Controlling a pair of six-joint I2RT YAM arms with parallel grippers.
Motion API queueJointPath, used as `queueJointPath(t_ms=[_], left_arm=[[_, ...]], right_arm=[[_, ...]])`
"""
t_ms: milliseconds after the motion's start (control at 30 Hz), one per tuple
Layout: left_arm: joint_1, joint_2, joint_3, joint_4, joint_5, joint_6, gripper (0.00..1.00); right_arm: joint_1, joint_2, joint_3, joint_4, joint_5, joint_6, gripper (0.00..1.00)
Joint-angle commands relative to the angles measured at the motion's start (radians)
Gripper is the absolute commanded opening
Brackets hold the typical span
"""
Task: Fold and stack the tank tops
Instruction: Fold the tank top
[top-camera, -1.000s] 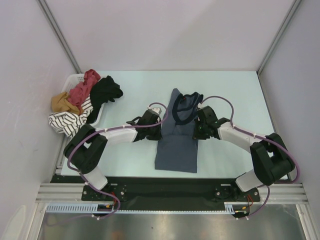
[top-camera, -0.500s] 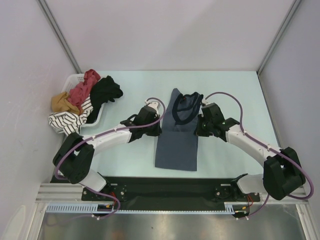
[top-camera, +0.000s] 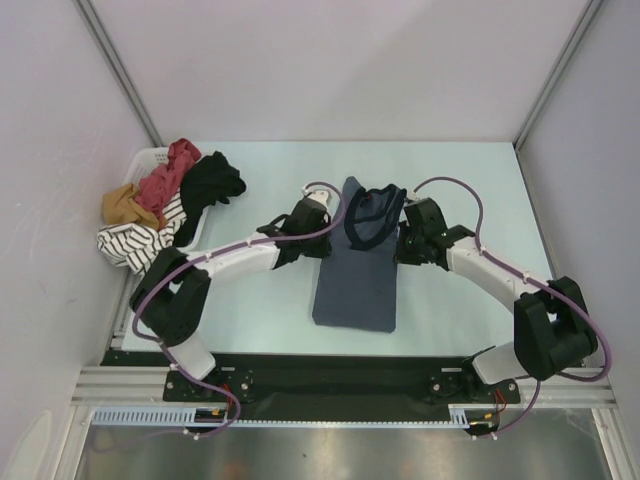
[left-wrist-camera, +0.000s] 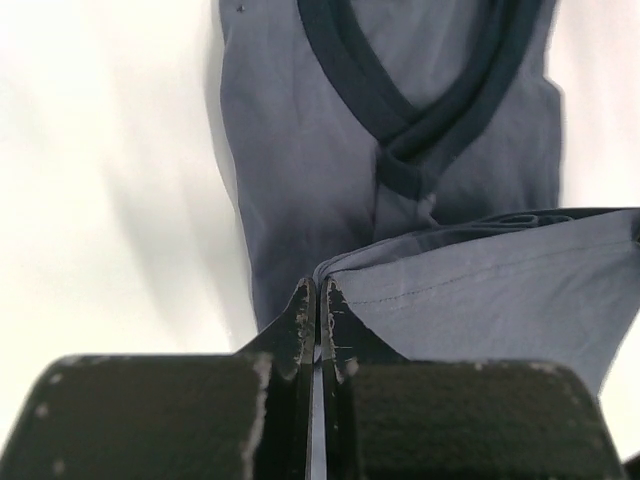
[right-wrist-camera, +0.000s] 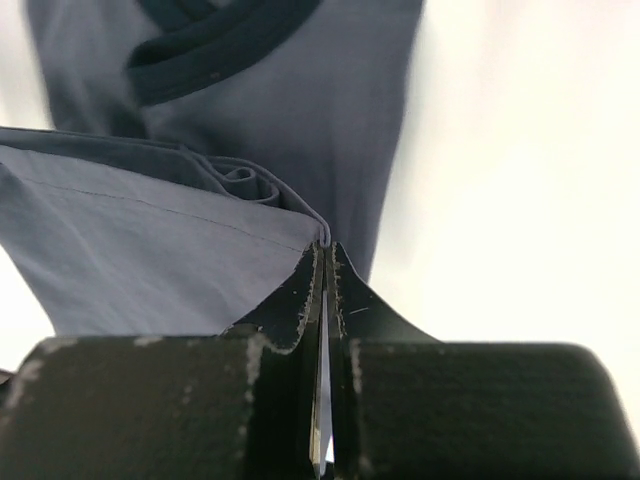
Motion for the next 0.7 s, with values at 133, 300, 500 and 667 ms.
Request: queueJointPath(t_ms=[133,300,500,667], left_arm=[[0.0,0.11,0.071,0.027,-0.031,0.015,0.0],[0.0,0.158,0.125,-0.025,-0.049,0.005,0.16],[0.0,0.015,0.039,-0.025,-0.066,-0.008,0.65],[-0.017,-0.14,-0.079,-0.056,-0.001,-0.026,0.66]], right_arm=[[-0.036,0.085,0.018,0.094,0.025,-0.013,0.0],[-0.042,0.132,0.038,0.127,0.03,-0.016,0.25],[-0.041,-0.001,-0.02,0.113,0.015,-0.004,0.65],[-0.012,-0.153,-0.135,0.059,-0.087,0.042,0.53]])
